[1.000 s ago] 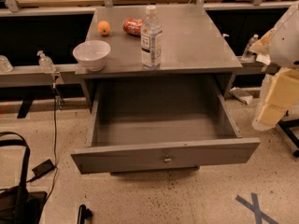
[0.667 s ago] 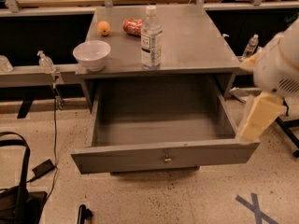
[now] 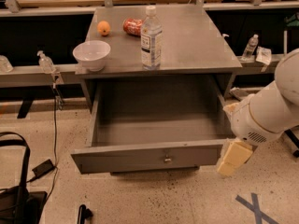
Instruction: Close top drawer
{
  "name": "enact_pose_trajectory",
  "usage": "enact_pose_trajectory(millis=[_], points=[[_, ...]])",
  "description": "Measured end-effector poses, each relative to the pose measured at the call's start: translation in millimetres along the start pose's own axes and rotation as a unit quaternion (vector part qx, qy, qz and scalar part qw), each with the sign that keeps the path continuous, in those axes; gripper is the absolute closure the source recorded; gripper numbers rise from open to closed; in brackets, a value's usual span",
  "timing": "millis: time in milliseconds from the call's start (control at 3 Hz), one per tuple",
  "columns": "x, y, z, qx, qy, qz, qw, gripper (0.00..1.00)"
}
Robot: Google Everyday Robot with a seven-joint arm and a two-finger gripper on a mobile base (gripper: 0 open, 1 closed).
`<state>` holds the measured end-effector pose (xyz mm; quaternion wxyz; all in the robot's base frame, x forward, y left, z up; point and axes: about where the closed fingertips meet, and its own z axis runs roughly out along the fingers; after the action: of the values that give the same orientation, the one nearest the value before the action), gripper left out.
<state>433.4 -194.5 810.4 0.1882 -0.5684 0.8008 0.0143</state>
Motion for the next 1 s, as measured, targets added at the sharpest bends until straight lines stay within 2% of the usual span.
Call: enact_pose_trajectory(millis=[333,667,1000], points=[[0,2,-4,0.0,0.001,-0.011,0.9999,0.0],[3,-2,34,0.025,0.001,-0.044,0.9987,0.0],[12,-21,77,0.061,-0.005,-0.053,0.9967,0.0]])
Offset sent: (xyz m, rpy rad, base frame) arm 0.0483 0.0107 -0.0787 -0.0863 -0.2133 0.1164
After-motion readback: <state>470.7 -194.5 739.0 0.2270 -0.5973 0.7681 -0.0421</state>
